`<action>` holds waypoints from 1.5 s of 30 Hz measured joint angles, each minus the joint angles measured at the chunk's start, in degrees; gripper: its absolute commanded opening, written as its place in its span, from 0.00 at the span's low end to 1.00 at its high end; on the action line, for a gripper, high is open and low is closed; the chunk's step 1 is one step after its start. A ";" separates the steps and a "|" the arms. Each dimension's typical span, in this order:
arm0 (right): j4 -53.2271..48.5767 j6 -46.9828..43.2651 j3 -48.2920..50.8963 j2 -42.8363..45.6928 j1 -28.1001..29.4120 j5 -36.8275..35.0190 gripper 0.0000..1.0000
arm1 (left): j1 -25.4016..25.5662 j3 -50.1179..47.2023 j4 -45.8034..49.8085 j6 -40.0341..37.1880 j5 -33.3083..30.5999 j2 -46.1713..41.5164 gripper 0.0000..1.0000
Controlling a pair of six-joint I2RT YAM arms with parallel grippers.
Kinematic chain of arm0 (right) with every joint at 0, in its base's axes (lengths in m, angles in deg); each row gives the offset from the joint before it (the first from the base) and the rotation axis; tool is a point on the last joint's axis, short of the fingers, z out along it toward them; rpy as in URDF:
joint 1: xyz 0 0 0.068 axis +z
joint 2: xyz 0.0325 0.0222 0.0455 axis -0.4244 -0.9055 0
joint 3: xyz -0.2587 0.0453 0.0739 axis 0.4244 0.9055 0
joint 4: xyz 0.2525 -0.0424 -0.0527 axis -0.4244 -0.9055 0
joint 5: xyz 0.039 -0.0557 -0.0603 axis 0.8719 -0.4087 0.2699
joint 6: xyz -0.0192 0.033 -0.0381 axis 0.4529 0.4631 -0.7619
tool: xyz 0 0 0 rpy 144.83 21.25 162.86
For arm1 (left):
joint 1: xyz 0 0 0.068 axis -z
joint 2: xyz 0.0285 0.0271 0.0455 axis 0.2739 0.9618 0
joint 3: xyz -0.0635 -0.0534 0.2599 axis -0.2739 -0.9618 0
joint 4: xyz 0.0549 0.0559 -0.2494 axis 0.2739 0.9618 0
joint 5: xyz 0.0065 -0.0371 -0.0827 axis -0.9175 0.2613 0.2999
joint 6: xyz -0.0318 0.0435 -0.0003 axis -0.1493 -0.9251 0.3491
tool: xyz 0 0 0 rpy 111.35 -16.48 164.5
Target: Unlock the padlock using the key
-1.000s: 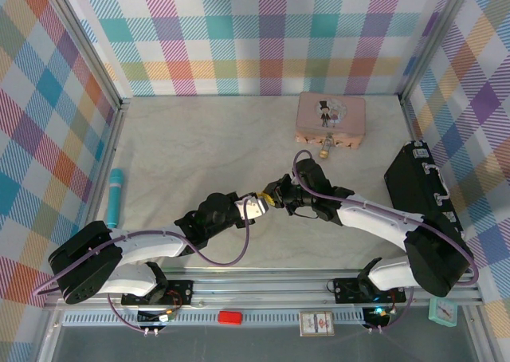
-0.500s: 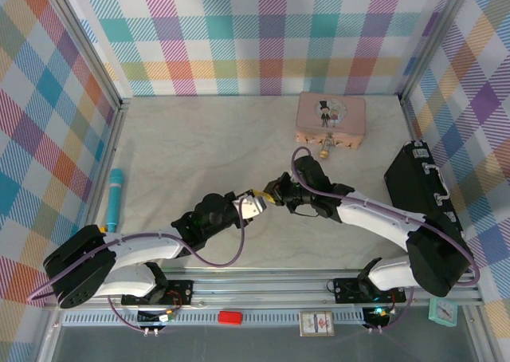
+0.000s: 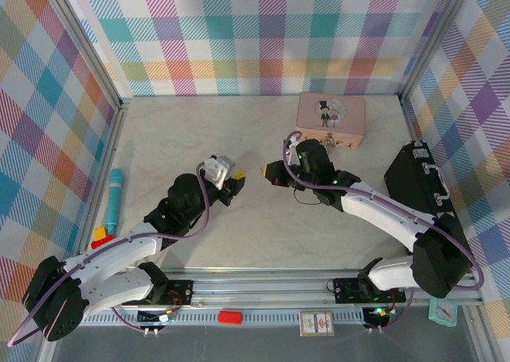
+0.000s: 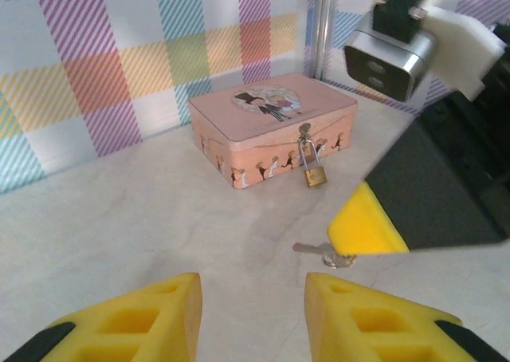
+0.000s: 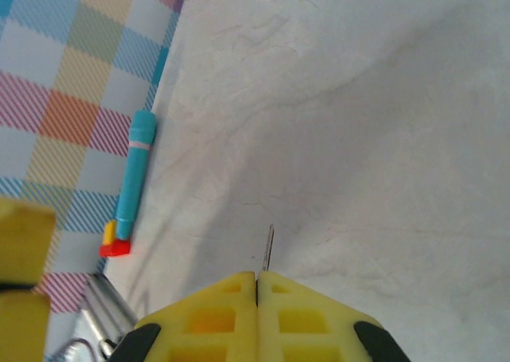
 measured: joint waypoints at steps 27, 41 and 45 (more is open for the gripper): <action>37.86 -21.42 18.03 3.08 0.00 9.49 0.00 | -15.85 1.40 -18.56 32.70 44.41 18.16 0.31; 39.47 -21.44 18.01 1.36 0.00 10.86 0.00 | -15.85 2.36 -21.73 35.85 49.07 20.20 0.28; 39.08 -22.95 18.03 1.49 0.87 6.38 0.00 | -15.87 3.13 -20.52 35.91 48.30 20.59 0.35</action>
